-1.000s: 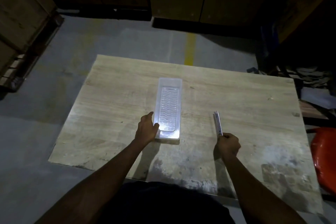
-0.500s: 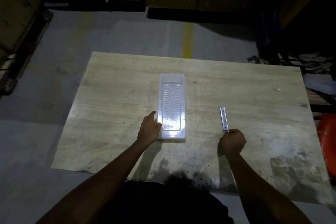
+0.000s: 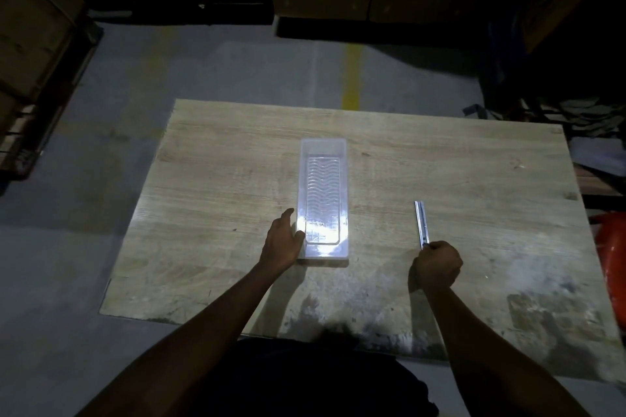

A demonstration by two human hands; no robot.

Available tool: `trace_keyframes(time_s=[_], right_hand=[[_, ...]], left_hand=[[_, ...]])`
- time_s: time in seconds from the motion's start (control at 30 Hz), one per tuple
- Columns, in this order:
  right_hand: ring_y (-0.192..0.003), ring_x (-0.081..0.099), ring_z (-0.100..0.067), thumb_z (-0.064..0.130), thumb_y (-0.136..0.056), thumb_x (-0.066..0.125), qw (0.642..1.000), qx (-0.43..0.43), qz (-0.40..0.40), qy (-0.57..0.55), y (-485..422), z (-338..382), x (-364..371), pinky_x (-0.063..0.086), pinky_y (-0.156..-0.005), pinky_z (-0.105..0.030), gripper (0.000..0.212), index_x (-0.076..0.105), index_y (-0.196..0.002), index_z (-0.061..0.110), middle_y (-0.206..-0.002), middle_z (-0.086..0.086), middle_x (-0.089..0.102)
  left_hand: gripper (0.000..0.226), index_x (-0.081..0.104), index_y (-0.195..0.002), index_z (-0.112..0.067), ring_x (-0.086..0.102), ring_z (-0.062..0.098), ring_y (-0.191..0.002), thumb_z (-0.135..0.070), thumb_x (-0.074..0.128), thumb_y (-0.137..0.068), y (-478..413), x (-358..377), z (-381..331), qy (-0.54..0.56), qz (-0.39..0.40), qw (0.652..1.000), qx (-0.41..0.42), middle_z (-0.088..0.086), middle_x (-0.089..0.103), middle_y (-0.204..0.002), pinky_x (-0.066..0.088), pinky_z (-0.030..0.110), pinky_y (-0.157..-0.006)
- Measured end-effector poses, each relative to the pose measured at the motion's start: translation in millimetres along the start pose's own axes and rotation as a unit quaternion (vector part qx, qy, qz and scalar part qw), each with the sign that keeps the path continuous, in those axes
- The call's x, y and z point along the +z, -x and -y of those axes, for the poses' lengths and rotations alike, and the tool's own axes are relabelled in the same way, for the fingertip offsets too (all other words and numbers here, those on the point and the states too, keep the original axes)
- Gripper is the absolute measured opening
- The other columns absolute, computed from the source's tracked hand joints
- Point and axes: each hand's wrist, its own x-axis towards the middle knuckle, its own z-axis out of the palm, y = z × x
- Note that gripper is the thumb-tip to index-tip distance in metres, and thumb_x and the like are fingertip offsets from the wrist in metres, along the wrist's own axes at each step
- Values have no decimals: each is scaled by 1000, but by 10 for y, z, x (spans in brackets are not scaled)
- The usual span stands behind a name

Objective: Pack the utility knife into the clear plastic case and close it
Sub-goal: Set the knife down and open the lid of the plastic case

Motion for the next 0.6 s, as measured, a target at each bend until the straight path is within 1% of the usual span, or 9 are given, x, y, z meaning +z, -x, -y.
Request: trace_keyframes(time_s=[0.1,0.17,0.23,0.3,0.37,0.4,0.5,0.53,0.6], right_hand=[[-86,65,-41,13,-86,59,1000,9,-12,0,61,17,-26,52,-77,-42,23,73,-97,-2,-89,-26,70],[-96,61,-43,16,-87,54,998,43,-34,-21,150,102,-47,49,-81,-46,27,71,-105,5,-98,-22,67],[-102,57,-42,17,-87,53,999,18,-26,-37,250,255,-51,47,-85,-48,28,68,-109,9,-105,-20,64],[-106,57,-41,14,-88,57,995,-70,19,-71,365,457,-18,45,-91,-45,29,66,-115,6,-112,-21,64],[-115,55,-39,10,-89,60,976,-186,80,-82,542,685,28,41,-98,-41,33,61,-121,1,-122,-23,62],[-120,52,-38,11,-90,60,961,-249,104,-63,658,807,53,39,-101,-40,37,58,-125,0,-128,-23,59],[-135,40,-36,30,-92,57,911,-377,159,47,1041,1153,150,39,-107,-44,57,42,-141,4,-148,-21,42],[-138,35,-37,37,-92,56,893,-401,177,101,1161,1234,202,38,-109,-46,66,34,-146,5,-152,-21,35],[-142,26,-40,48,-88,56,861,-409,223,204,1369,1327,318,32,-113,-49,84,19,-151,7,-158,-22,21]], left_hand=[[60,30,-147,-16,47,35,-127,-18,50,-91,-11,-13,11,9,2,1000,3,22,48,-139,38,45,-106],[58,31,-147,-15,46,35,-130,-17,49,-92,-33,-26,13,18,5,1000,5,22,47,-142,37,44,-106],[55,33,-146,-14,46,34,-131,-17,48,-93,-67,-48,6,37,11,999,-2,22,48,-142,37,43,-107],[50,38,-144,-12,49,33,-128,-17,45,-95,-99,-74,2,72,16,997,-21,22,53,-138,39,39,-105],[45,44,-140,-13,55,34,-120,-19,42,-96,-119,-106,-13,108,22,993,-44,21,60,-132,42,35,-101],[42,48,-136,-13,56,34,-119,-20,40,-96,-129,-121,-21,117,26,991,-51,20,61,-130,43,37,-102],[32,63,-111,-7,60,38,-110,-20,39,-95,-172,-157,-61,129,45,989,-54,20,66,-118,46,47,-103],[32,64,-104,-4,62,39,-105,-20,39,-94,-181,-174,-70,135,53,988,-57,22,67,-112,48,50,-100],[33,65,-102,-1,64,40,-103,-18,38,-92,-209,-208,-79,141,67,986,-62,23,68,-109,49,52,-97]])
